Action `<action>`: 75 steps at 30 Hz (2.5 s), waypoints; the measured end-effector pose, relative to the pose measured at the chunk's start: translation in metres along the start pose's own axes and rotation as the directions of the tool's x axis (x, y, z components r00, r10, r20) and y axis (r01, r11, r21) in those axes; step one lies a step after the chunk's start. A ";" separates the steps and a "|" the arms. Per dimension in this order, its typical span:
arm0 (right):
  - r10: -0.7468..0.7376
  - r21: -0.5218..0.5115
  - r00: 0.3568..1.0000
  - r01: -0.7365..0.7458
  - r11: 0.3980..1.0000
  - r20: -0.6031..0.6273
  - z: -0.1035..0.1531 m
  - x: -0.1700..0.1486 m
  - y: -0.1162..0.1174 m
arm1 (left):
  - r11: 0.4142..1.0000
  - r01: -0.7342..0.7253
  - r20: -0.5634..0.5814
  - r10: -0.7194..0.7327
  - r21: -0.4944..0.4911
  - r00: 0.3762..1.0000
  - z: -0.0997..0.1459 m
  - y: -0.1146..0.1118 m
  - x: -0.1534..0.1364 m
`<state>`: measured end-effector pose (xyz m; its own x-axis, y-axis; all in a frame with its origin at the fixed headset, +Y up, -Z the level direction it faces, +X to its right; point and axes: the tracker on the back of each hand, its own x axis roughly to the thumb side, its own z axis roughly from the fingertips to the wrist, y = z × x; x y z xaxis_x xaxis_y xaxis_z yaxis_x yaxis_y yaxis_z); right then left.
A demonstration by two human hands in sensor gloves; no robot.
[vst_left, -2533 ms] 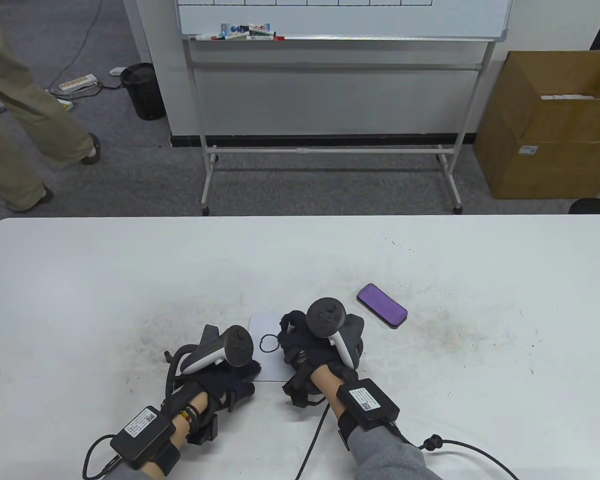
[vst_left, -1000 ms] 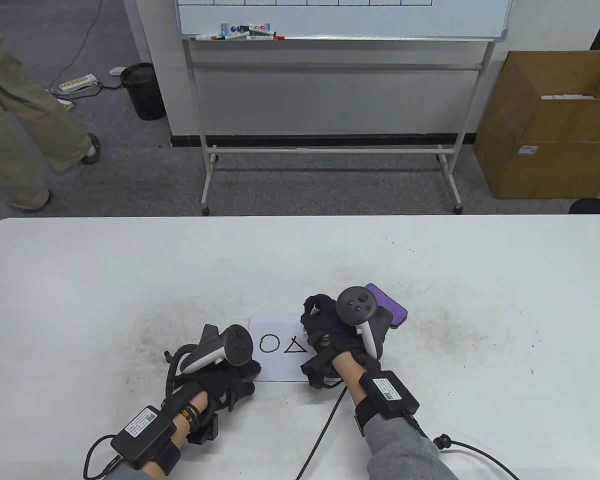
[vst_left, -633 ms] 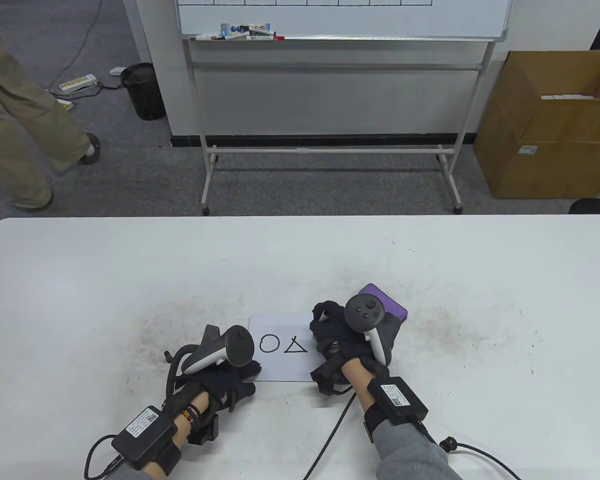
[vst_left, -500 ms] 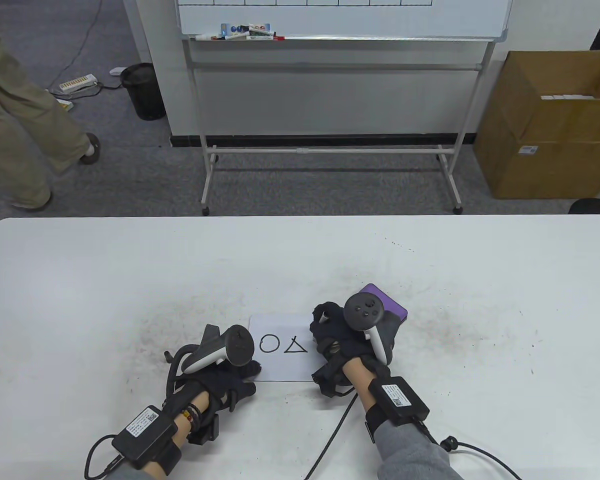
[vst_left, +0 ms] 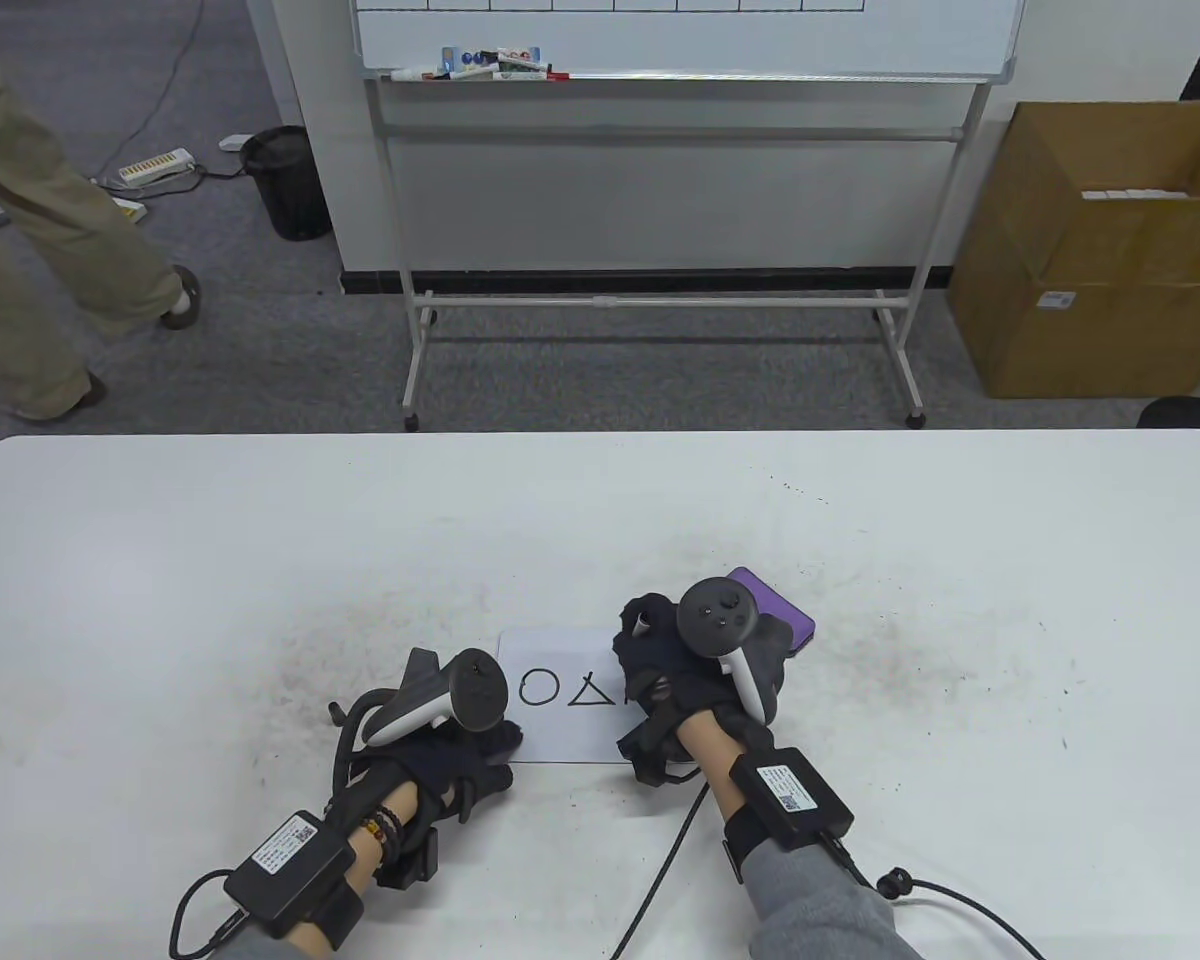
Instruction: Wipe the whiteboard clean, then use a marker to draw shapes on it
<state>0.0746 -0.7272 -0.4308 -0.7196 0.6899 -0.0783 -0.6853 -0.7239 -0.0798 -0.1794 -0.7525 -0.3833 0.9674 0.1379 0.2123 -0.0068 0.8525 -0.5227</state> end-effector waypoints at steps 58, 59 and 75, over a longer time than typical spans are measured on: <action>-0.009 0.102 0.999 0.013 0.995 -0.043 0.015 -0.021 0.001 | 1.000 -0.007 0.002 0.007 0.002 1.000 -0.001 0.000 0.000; -0.008 0.097 0.999 0.012 0.995 -0.049 0.015 -0.022 -0.001 | 1.000 -0.007 0.002 0.007 0.002 1.000 -0.001 0.000 0.000; -0.027 0.067 0.994 0.034 0.997 -0.106 0.014 -0.045 -0.021 | 1.000 -0.011 0.000 0.011 0.003 1.000 -0.001 0.000 0.000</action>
<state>0.1203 -0.7429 -0.4121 -0.6849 0.7058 -0.1811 -0.7156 -0.6984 -0.0154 -0.1792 -0.7525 -0.3841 0.9672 0.1475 0.2069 -0.0182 0.8525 -0.5224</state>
